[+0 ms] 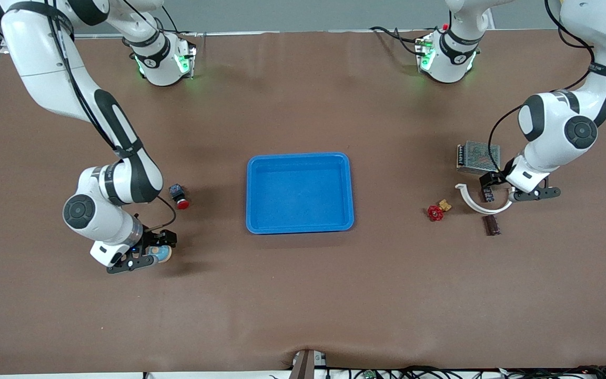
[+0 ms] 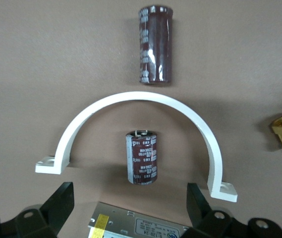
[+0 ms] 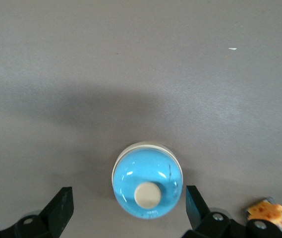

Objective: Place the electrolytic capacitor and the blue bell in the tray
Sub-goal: 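Close the right gripper on the bell while the left gripper grasps the capacitor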

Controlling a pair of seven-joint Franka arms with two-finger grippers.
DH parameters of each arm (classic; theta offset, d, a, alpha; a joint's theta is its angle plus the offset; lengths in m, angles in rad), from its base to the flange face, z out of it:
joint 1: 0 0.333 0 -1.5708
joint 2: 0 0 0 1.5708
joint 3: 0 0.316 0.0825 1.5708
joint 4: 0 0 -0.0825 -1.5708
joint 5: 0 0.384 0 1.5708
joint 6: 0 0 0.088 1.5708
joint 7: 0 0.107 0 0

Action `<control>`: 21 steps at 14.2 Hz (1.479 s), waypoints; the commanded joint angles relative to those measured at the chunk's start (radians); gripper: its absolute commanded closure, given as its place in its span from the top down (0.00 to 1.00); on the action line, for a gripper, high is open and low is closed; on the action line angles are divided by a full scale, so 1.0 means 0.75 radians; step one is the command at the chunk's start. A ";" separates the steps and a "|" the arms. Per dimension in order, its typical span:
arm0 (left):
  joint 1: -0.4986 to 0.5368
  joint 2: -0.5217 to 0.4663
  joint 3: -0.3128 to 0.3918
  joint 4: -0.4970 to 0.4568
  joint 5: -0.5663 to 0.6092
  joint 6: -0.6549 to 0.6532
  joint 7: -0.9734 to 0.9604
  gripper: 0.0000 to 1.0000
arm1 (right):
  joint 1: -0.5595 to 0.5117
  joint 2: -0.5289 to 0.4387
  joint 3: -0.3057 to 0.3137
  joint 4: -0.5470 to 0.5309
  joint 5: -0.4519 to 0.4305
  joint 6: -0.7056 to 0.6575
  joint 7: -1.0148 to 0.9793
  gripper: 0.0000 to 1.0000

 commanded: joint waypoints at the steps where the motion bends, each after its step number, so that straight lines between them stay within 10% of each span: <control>1: 0.015 0.041 -0.009 -0.005 -0.007 0.063 0.014 1.00 | -0.006 0.016 0.001 0.010 -0.020 0.016 -0.054 1.00; 21: 0.054 0.090 -0.009 -0.014 0.000 0.079 0.053 0.85 | -0.022 0.096 -0.001 0.081 -0.014 0.024 -0.122 1.00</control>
